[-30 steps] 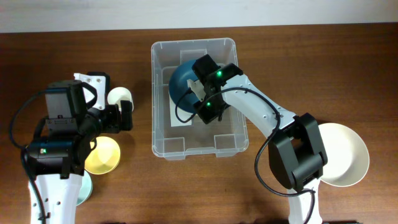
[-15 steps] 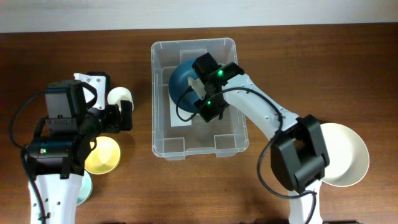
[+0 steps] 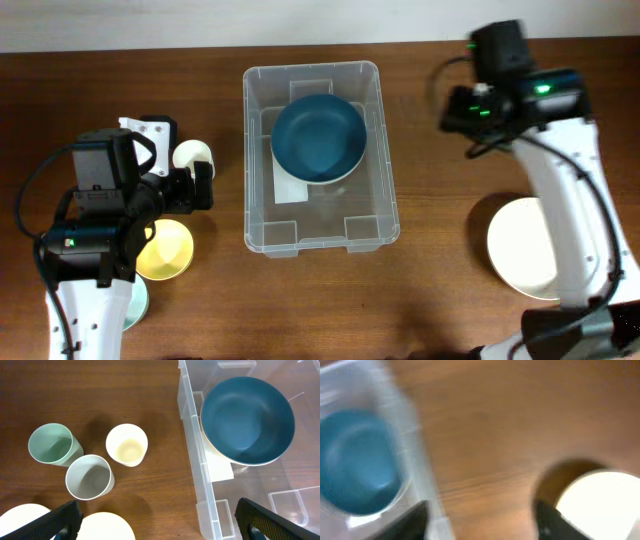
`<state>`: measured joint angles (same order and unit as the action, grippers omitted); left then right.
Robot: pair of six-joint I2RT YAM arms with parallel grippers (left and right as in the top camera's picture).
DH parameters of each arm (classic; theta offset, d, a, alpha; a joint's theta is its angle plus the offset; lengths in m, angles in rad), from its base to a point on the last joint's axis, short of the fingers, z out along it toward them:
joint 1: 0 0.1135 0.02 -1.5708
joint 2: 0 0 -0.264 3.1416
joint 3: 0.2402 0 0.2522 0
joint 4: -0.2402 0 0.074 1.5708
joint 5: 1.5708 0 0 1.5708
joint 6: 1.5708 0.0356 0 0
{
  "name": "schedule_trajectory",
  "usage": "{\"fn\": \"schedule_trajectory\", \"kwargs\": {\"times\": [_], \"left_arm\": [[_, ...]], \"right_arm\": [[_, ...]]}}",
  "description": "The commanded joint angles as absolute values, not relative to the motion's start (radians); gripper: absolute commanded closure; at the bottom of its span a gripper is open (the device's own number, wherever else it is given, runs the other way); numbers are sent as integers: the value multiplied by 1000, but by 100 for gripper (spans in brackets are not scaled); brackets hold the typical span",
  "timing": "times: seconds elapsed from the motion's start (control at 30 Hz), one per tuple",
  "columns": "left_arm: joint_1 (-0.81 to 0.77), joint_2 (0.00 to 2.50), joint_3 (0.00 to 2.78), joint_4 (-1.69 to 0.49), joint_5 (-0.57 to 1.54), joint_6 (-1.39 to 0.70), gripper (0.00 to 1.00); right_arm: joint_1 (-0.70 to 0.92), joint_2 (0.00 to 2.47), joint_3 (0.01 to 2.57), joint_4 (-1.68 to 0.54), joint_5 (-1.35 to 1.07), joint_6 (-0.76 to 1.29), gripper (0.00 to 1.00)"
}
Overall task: Pack container
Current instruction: 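Move the right gripper to the second cream bowl's rim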
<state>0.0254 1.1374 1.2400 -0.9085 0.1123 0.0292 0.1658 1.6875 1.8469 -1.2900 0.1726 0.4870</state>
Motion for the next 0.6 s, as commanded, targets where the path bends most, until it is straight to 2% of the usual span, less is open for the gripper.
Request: {"fn": "schedule_trajectory", "kwargs": {"times": [0.0, 0.03, 0.2, 0.3, 0.43, 0.57], "left_arm": [[27, 1140, 1259, -906, 108, 22, 0], [27, 1140, 1259, -906, 108, 22, 0], [27, 1140, 1259, -906, 109, 22, 0], [27, 1140, 1259, -906, 108, 22, 0], [27, 1140, 1259, -906, 108, 22, 0], [27, 1140, 1259, -906, 108, 22, 0]], "right_arm": [[18, 1718, 1831, -1332, 156, 667, 13], [-10, 1724, 1823, -1331, 152, 667, 1], [-146, 1765, 1760, -1327, 85, 668, 1], [-229, 1795, 1692, -1328, 87, 760, 0], [-295, 1823, 1583, -1277, 89, 828, 6], [-313, 1840, 1457, -1161, 90, 827, 8]]}}
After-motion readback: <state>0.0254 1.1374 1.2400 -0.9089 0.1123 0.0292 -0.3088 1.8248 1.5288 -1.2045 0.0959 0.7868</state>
